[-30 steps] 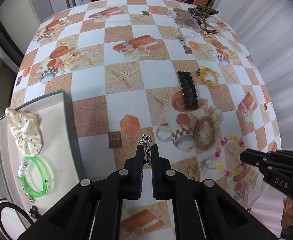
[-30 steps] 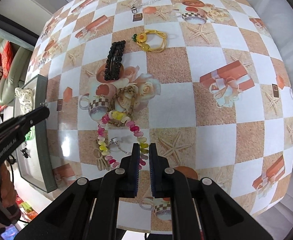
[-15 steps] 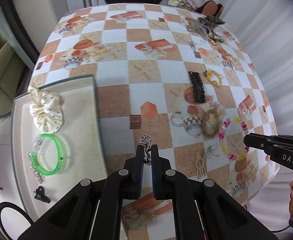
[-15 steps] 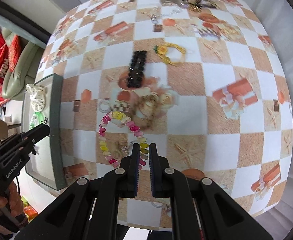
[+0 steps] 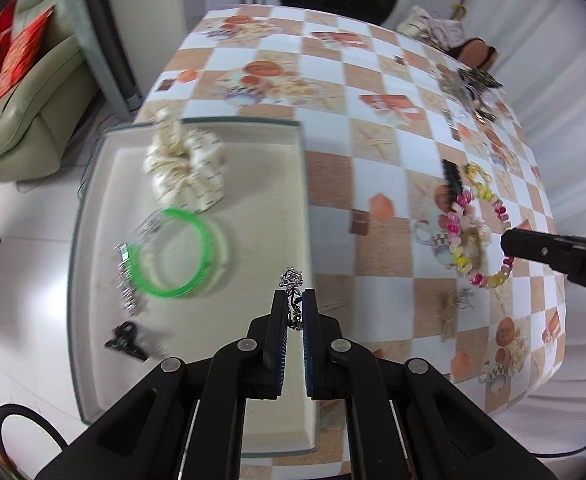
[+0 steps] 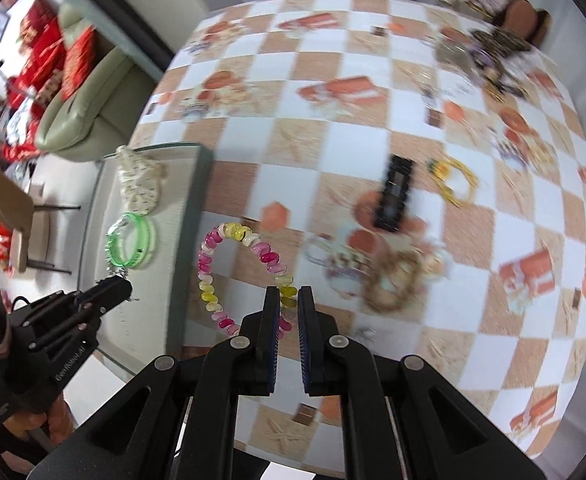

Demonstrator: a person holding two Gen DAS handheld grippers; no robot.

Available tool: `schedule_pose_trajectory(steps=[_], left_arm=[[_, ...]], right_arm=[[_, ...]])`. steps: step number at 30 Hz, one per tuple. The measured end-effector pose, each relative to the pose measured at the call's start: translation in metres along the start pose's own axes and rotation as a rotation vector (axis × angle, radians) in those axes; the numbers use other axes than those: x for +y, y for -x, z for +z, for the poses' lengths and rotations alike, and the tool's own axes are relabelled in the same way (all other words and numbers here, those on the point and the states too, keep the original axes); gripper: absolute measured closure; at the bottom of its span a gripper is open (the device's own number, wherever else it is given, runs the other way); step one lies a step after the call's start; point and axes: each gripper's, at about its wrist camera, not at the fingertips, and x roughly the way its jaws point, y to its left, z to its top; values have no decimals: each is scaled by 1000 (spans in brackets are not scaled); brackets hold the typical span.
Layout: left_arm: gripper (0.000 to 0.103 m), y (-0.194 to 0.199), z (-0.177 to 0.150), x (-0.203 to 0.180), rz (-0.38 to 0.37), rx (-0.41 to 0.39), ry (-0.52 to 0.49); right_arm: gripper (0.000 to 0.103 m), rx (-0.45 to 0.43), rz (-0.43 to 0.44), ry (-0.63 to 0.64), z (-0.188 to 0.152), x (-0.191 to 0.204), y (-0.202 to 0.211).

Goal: Organize jewelry
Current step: 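Carry the chain piece and beaded bracelet to the white tray and open both tools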

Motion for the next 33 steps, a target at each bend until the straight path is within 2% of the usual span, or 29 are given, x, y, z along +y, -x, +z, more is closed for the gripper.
schedule_pose_trajectory(steps=[9,17,24,33], left_arm=[[92,4,-6,48,39,-27,102],[92,1,19,91,83,-75,152],[92,-14,50,114,105,-93,171],[92,-48,74,118,138,-60,137]], right_arm=[[93,11,26,137,27,62,-15],[93,32,22,241,53,107,-43],[94,58,32,241,77,129,-69],[94,122,-20,234,94,139,-108]])
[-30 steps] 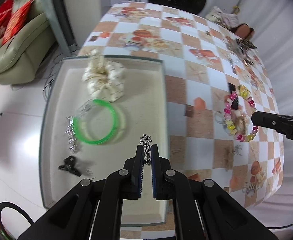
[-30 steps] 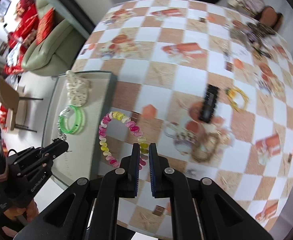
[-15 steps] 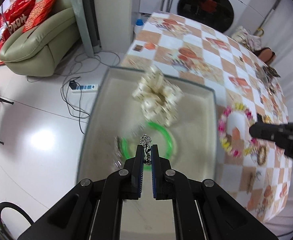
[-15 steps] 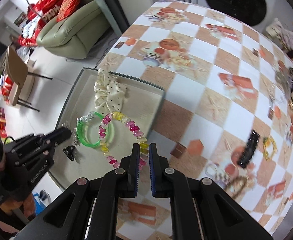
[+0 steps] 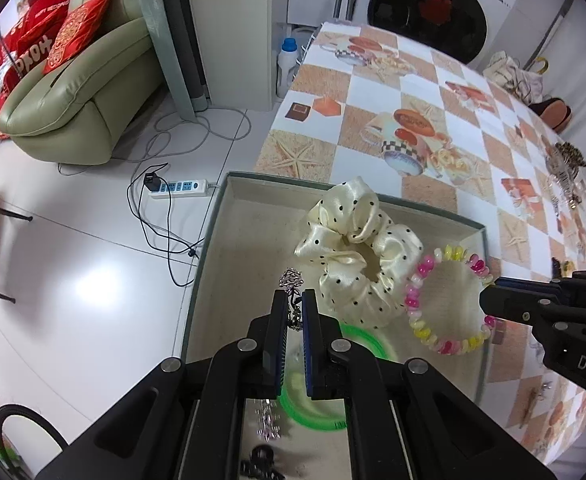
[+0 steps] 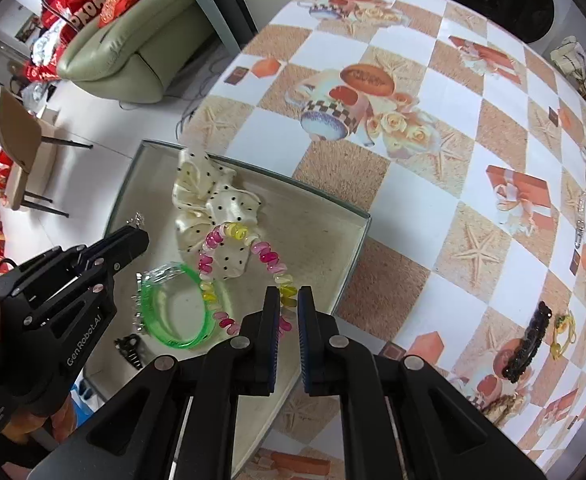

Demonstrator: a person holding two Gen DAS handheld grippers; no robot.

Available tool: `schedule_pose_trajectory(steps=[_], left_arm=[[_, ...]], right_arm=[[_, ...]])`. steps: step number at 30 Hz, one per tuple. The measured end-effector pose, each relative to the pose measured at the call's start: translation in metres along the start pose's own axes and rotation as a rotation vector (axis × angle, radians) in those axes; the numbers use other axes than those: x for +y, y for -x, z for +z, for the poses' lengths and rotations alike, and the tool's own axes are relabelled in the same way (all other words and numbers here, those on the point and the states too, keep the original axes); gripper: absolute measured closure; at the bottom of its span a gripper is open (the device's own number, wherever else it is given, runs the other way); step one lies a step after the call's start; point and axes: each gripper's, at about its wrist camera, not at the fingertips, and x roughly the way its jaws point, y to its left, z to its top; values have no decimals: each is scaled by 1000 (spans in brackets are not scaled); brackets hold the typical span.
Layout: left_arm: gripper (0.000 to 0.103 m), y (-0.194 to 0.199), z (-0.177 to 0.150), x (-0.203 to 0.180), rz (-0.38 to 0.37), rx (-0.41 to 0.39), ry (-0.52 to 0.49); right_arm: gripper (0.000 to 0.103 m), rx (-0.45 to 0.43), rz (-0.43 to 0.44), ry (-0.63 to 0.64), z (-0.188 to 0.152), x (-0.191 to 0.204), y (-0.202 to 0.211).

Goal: Organize jewelry
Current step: 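Carry the chain piece and beaded bracelet to the white tray and open both tools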

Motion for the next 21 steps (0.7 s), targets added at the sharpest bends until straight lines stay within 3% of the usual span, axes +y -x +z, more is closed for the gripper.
schedule_pose_trajectory(steps=[9,21], left_arm=[[92,-28,-1,-3,42,39,-40],[92,-35,-3,-4,86,55,-58]], right_arm=[[94,25,-4,-34,9,-8,-25],[93,49,-17,-36,13,-6,-45]])
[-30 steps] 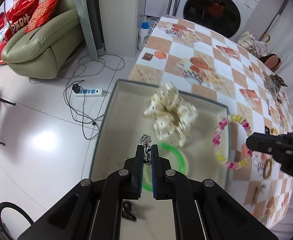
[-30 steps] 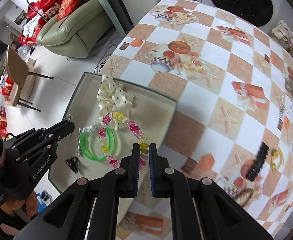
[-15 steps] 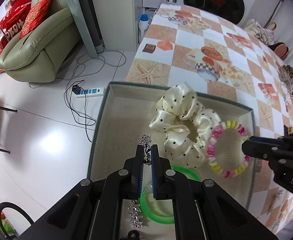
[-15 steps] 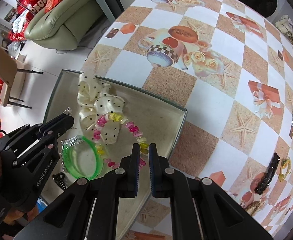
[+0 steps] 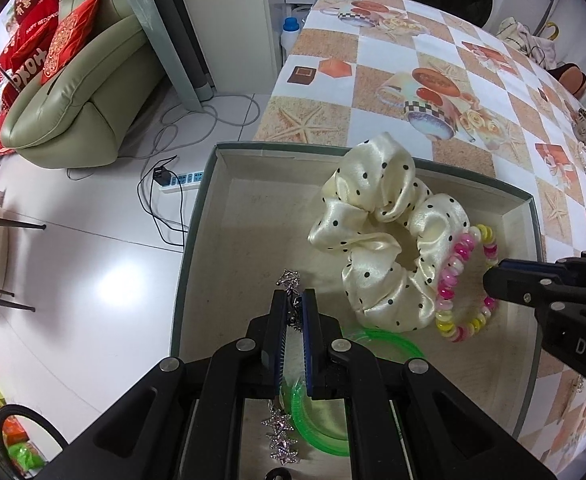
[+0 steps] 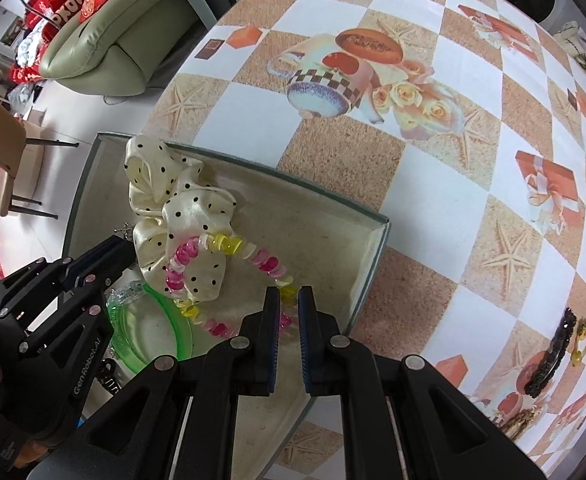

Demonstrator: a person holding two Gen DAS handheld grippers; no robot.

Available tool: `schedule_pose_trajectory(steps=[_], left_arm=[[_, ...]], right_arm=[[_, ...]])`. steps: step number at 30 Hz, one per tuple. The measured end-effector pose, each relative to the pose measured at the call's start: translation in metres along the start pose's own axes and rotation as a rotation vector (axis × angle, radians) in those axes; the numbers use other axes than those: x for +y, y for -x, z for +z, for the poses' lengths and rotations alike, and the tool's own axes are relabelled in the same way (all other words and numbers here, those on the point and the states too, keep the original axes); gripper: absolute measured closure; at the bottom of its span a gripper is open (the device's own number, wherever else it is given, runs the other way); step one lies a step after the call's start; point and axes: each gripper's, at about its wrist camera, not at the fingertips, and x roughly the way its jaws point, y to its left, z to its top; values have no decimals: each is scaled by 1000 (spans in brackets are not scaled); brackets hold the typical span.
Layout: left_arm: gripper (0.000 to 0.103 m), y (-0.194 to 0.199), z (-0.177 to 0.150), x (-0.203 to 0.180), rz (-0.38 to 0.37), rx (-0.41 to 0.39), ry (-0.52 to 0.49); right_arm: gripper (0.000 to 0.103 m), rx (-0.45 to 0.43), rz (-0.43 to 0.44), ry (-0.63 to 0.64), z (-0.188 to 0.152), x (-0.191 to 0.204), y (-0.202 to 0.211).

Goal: Organize jewelry
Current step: 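Carry the chain piece and beaded bracelet to the white tray and open both tools, then move both open tools back over the jewelry on the table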

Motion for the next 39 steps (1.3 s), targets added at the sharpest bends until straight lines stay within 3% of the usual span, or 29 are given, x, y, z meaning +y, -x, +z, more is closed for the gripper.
schedule_pose_trajectory(steps=[2,5,10,18,20,21,29,34,37,39], left_arm=[[92,0,0,0,5,0,1],[92,0,-1,-1,11,9,-4],[92,4,-3,2,9,14,-11],[90,10,-7,0,9,19,-26],[38,13,-8,-2,20,17,-24],[2,17,-9,-3,28,-2,-18],[1,34,-13,-20,58,-33,-62],[1,43,-15,-26,53,-36,-73],[0,50,-19,-33,44,-43,-101],[0,56,-22,-41,30,-45,-115]], right_arm=[[92,3,-7,8,0,1,-1],[80,1,14,9,-1,0,0],[48,-55,13,17,0,10,16],[48,-127,39,-48,-16,0,56],[48,-131,44,-58,-26,-7,63],[48,-132,47,-63,-31,-12,65],[48,-125,51,-132,-62,-44,76],[33,-115,52,-194,-85,-69,78],[31,-104,57,-254,-102,-88,80],[20,-102,55,-297,-114,-102,81]])
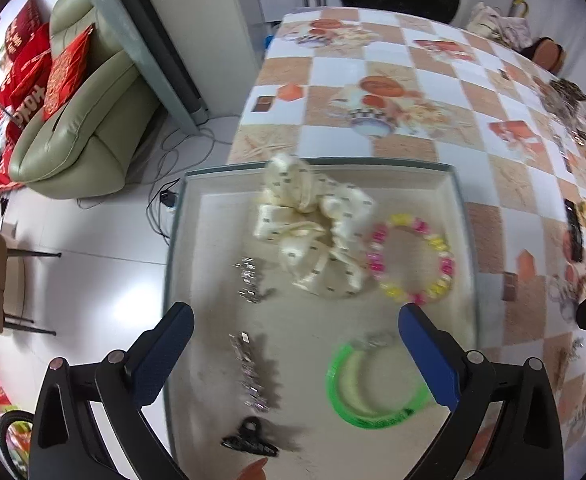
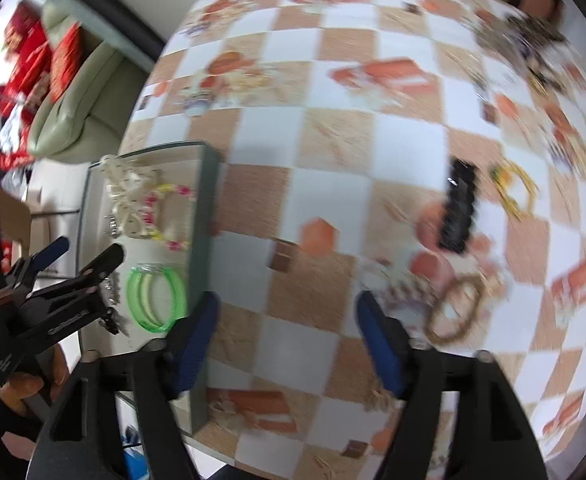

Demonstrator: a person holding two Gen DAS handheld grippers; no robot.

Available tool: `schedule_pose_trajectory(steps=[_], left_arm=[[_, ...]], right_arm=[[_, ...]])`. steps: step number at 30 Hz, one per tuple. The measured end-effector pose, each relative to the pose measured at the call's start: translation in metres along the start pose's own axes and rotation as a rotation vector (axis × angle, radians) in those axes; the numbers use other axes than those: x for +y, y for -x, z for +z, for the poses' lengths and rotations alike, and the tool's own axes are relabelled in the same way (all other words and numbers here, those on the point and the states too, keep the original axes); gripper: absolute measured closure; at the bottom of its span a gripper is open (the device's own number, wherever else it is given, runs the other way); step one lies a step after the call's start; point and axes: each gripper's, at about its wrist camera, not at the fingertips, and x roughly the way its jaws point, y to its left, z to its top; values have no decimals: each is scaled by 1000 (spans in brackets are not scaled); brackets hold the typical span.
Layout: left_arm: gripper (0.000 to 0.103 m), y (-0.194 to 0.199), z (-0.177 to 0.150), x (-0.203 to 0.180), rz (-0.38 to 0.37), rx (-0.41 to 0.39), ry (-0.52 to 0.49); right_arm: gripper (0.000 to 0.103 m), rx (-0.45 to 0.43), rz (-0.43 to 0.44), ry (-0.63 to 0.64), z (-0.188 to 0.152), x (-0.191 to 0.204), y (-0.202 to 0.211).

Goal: Organize jewelry
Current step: 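Move both open tools back over the jewelry on the table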

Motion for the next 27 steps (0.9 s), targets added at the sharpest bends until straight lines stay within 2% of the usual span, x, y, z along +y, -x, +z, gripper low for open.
schedule_pose_trajectory(steps=[10,11,12,15,20,27], left_arm=[[0,32,-11,-69,-70,-6,-106],[0,34,-11,-75,-71,-8,-117],[0,36,-11,-81,-73,-7,-126],[0,41,-10,-103,-92,6,-162],[0,49,-11,-135,-106,10,-222],[0,49,-3,-159,-150,22,-258]], right_arm=[[18,-15,-32,-181,-37,-82,18],[15,-20,-37,-197,-40,-89,21],[0,-20,-40,-212,-43,-97,22],[0,-35,-35,-255,-50,-114,29],[0,-12,-26,-307,-56,-139,37],[0,-29,-79,-375,-64,-164,52]])
